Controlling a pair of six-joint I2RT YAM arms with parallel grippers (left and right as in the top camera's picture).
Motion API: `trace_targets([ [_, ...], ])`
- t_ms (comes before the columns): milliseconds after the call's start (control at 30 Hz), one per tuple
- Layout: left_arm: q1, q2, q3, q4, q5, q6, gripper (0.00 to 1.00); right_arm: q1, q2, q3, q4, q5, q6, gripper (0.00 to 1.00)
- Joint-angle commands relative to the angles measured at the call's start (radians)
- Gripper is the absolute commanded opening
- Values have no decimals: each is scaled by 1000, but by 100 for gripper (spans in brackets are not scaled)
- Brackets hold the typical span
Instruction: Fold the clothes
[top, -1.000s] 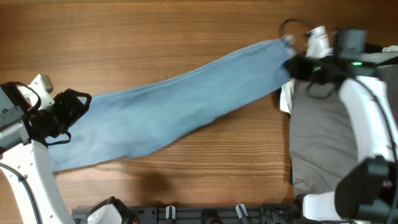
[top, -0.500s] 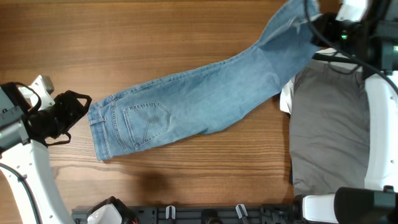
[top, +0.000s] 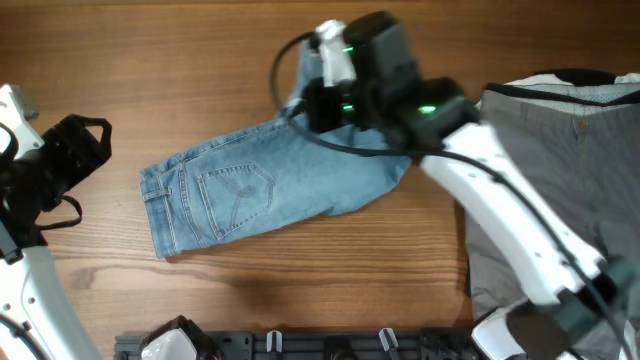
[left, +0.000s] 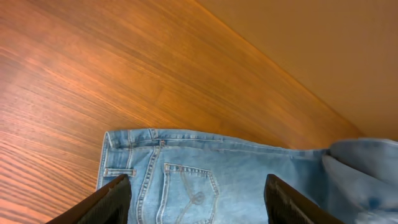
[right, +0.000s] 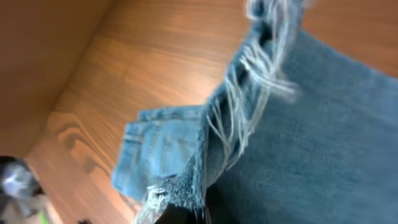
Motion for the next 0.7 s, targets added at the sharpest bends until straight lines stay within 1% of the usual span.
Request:
trace_targets([
  [0,-2,-20,38,0,-17,12,68,122,115,20,97,-43,140,4],
  [100,-2,-32,40,0,-17,12,69,212,200,20,226,-67,145,4],
  [233,-2,-34,40,-10,-17,12,69,275,291,20,371,-77,144,4],
  [367,-2,-33,40,-24,-17,12,69,283,356,20,410,-84,189,4],
  [467,-2,-33,40,-27,-17,12,69,284,380,19,410,-166,193,4],
  [500,-2,-34,40,-27,-17,12,69,290,383,19,410,-172,191,8],
  [533,-2,-33,40,-27,-17,12,69,296,383,19,410,-174,189,19],
  [567,-2,-33,40,-26,-17,12,69,299,383,19,409,-192,183,21],
  [600,-2,-33,40,-26,-17,12,69,301,383,19,407,-224,174,20],
  [633,-2,-33,40,-26,-18,12,70,304,383,19,402,-268,162,22],
  [667,-2,-33,40,-26,-25,12,70,304,383,19,396,-286,161,32],
])
